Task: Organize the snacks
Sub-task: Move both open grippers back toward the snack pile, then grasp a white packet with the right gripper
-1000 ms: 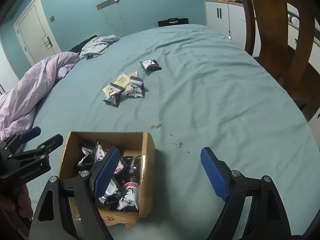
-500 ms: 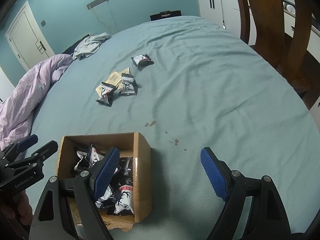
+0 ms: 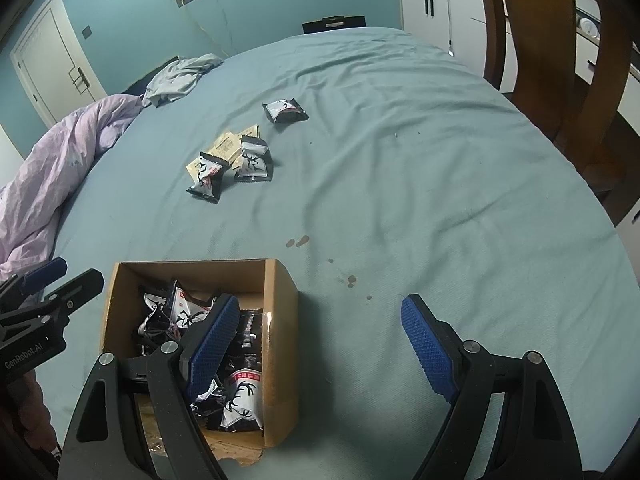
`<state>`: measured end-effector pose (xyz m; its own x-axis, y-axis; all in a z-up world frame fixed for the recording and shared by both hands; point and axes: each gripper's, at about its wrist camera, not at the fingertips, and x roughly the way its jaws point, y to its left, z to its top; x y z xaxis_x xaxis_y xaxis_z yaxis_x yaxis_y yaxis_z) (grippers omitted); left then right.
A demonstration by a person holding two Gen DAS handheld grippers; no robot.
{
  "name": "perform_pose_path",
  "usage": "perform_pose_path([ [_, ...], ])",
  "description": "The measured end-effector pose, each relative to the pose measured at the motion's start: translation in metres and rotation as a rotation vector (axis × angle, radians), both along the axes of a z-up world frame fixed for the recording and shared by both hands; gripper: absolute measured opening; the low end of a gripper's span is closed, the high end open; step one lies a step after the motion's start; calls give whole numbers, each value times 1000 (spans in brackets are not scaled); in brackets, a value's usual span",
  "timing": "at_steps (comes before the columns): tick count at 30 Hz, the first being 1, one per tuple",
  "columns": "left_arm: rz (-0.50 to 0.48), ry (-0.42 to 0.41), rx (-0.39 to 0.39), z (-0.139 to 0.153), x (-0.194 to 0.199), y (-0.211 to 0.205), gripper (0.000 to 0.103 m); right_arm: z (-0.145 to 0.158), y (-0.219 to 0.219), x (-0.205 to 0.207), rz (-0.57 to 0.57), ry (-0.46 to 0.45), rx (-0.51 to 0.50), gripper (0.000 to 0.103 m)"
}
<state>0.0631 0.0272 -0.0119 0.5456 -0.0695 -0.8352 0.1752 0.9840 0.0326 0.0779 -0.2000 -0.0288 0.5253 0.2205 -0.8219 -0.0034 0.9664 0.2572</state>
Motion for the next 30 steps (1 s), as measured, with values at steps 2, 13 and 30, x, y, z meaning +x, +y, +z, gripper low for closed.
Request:
perform_pose_path([
  [2, 1, 2, -5, 1, 1, 1, 82, -1, 0, 2, 1, 4, -3, 83],
  [13, 13, 56, -10, -5, 10, 6, 82, -9, -5, 66, 67, 135, 66, 83],
  [30, 13, 80, -57, -9, 16, 14, 82, -75, 65, 266, 66, 355, 74, 83],
])
